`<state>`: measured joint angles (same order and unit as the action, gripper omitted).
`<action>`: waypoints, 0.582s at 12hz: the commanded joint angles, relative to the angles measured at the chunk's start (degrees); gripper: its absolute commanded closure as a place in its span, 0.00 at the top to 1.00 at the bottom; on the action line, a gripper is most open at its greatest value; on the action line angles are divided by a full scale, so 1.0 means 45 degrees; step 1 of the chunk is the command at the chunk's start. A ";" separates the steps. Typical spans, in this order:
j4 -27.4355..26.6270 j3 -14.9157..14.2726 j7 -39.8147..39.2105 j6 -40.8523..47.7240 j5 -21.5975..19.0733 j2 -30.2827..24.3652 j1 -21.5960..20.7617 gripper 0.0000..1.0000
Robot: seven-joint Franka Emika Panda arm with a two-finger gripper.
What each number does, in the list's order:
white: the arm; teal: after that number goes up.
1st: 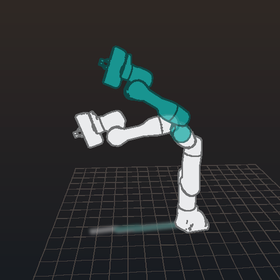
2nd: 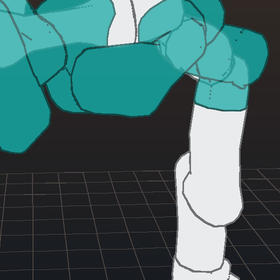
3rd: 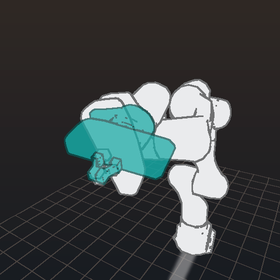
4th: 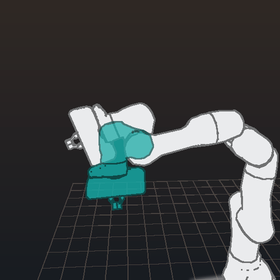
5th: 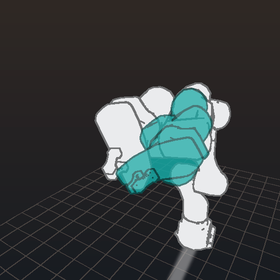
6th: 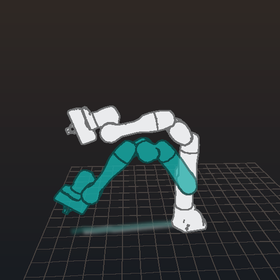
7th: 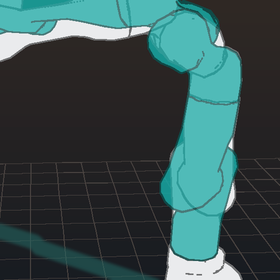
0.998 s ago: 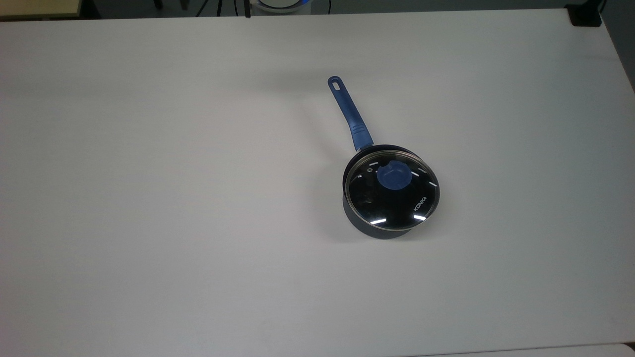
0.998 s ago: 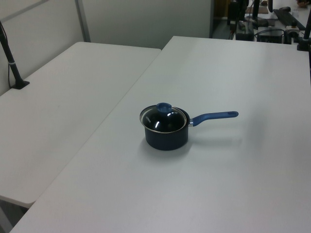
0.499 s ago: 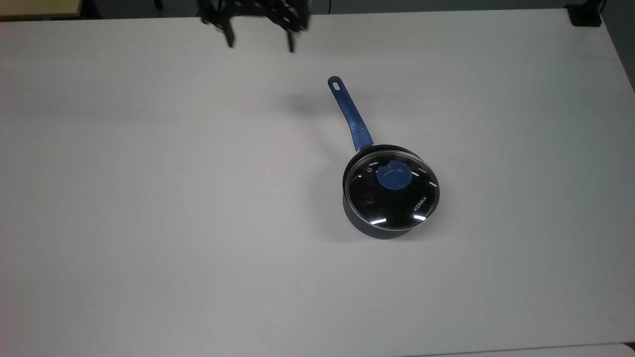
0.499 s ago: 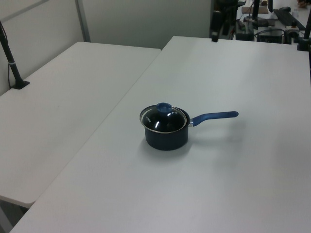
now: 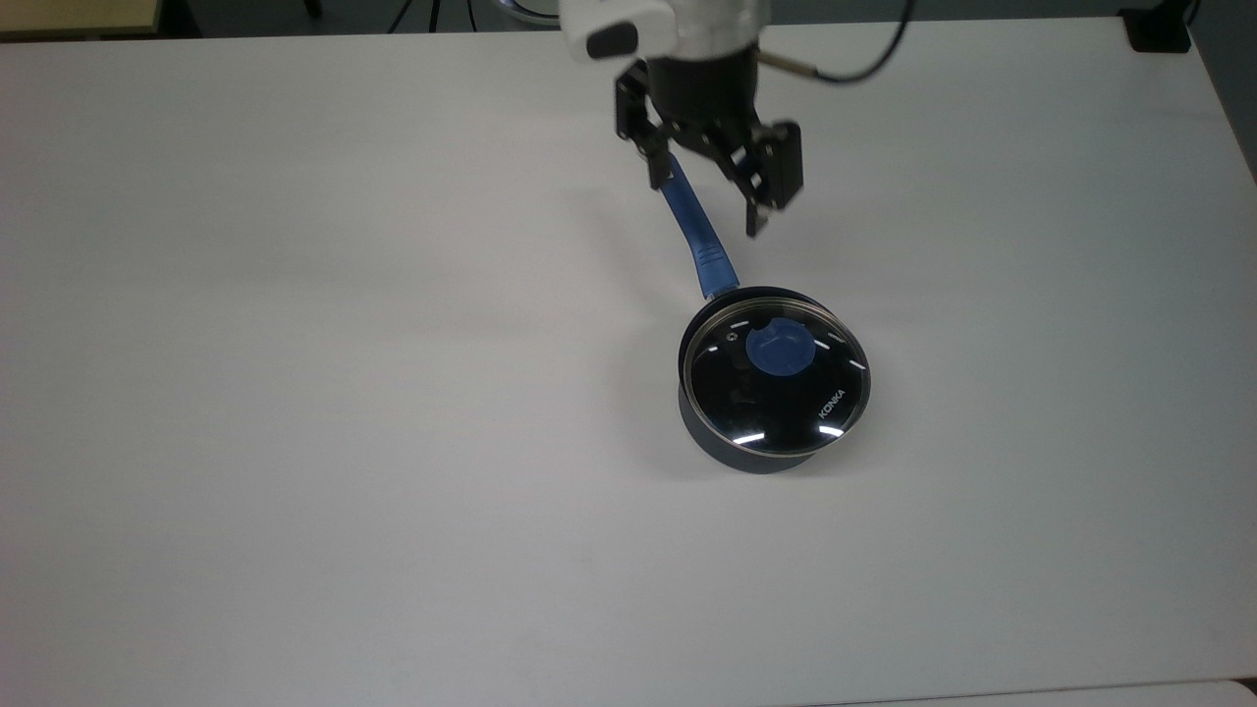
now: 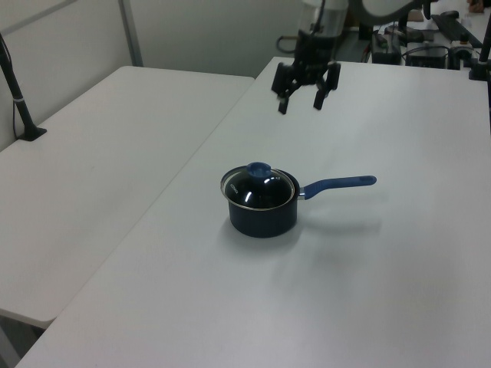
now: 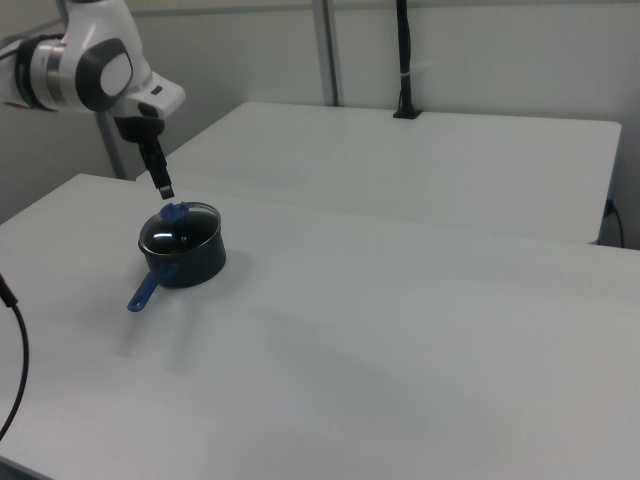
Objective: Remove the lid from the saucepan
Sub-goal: 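Move the open gripper down over the blue knob of the glass lid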
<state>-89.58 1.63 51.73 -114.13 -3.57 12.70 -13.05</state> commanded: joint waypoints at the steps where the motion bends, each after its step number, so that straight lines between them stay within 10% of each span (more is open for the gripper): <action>1: 0.0728 -0.0166 0.3880 -0.1330 0.1895 0.1646 -0.1295 0.99; 7: 0.0923 -0.0147 0.6999 -0.3426 0.2668 0.3406 -0.1612 0.99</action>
<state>-86.82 1.50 80.60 -129.04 7.35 26.05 -19.08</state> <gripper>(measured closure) 0.004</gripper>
